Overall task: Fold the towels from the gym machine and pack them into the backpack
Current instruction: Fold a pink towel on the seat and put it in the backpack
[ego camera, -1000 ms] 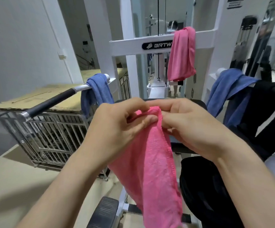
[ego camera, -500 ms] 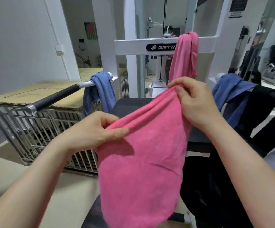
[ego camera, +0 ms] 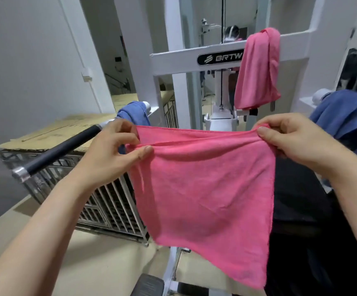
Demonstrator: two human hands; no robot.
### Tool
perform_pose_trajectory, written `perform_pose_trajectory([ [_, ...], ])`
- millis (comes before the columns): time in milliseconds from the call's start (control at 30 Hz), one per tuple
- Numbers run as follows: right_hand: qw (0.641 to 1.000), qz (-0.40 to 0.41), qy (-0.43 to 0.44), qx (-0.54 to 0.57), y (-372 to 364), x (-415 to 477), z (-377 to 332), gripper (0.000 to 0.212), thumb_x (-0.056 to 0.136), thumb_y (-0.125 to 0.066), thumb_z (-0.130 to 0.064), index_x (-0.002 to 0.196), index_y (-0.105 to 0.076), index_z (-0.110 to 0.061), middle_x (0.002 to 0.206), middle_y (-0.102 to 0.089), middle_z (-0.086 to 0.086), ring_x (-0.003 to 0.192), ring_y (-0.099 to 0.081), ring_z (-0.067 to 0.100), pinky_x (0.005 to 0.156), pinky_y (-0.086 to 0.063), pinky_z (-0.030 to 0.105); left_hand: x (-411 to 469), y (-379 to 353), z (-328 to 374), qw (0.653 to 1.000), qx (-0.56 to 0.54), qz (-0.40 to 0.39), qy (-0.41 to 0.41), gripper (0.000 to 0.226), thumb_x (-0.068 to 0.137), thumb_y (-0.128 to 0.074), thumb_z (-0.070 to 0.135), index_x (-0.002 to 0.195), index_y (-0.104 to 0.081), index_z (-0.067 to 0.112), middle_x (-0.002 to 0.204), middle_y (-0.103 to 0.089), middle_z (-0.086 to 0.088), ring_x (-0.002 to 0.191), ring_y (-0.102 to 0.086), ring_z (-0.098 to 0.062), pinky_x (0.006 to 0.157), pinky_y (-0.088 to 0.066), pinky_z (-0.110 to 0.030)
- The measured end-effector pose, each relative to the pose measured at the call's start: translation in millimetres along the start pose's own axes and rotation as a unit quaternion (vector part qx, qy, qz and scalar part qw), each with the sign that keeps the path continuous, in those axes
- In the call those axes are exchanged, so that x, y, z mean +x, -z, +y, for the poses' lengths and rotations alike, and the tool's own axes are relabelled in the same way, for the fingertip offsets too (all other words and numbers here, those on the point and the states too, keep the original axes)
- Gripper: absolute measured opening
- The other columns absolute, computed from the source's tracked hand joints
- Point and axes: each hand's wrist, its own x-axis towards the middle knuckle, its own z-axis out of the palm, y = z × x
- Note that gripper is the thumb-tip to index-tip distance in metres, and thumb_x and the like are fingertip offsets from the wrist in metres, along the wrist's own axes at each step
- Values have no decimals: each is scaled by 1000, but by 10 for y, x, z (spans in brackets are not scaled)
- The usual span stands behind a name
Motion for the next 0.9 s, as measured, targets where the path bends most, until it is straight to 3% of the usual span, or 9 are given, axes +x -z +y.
perform_pose_trajectory([
  [133,996,12,-53,-63,165,479,407,24,100,-47,-13,86,-65,-6,59,-51,0,47,-42,6,48,-37,22,466,-241,-250,994,55,-89,-31,46,81,-55,63,49,-56,30,76,-49,2,73,-47,-18,62,-38,-33],
  [200,994,12,-105,-10,213,689,614,25,100,-45,-11,94,-59,9,65,-46,11,44,-43,10,43,-41,23,617,-392,-388,989,67,-131,4,42,82,-60,60,50,-56,34,71,-51,4,69,-50,-15,62,-41,-31],
  [267,990,20,-142,9,185,884,773,28,100,-47,-11,99,-56,15,66,-45,10,39,-46,11,41,-44,24,743,-584,-524,985,58,-153,56,32,84,-64,49,58,-63,31,65,-58,5,63,-52,-9,60,-40,-22],
  [333,982,41,-125,-136,124,1110,960,29,98,-49,-16,96,-63,9,74,-57,10,52,-59,19,52,-49,30,892,-783,-628,983,53,-147,99,29,87,-65,39,64,-68,22,59,-62,5,54,-50,-4,52,-36,-15],
  [400,941,48,-94,-321,45,1309,1130,30,97,-48,-23,92,-66,-1,95,-65,14,83,-63,32,70,-49,37,1054,-951,-766,980,16,-139,142,26,89,-65,32,67,-71,18,59,-66,8,51,-51,2,53,-40,-14],
  [500,906,45,-85,-413,-53,1513,1303,23,98,-41,-25,86,-56,-11,101,-65,15,91,-60,36,67,-42,37,1270,-1164,-966,964,-52,-170,199,18,89,-67,23,74,-74,17,67,-72,8,59,-57,2,63,-46,-16],
  [667,886,60,-57,-456,-88,1752,1445,21,100,-35,-19,105,-53,-8,103,-61,20,91,-59,40,64,-34,37,1488,-1413,-1199,933,-182,-76,301,7,84,-73,11,79,-68,12,51,-59,4,43,-48,-2,48,-42,-16],
  [800,879,67,-73,-465,-143,1846,1578,19,99,-37,-16,108,-51,-7,106,-60,21,91,-58,41,64,-33,37,1575,-1563,-1340,936,-122,30,328,15,84,-68,9,77,-61,19,61,-60,-3,42,-51,-4,54,-44,-25],
  [900,861,97,-40,-498,-201,1774,1441,23,94,-43,-15,116,-47,-7,110,-48,21,93,-52,40,60,-35,40,1478,-1509,-1160,956,-56,52,284,16,83,-67,14,74,-62,26,68,-62,2,53,-53,-5,64,-48,-25],
])
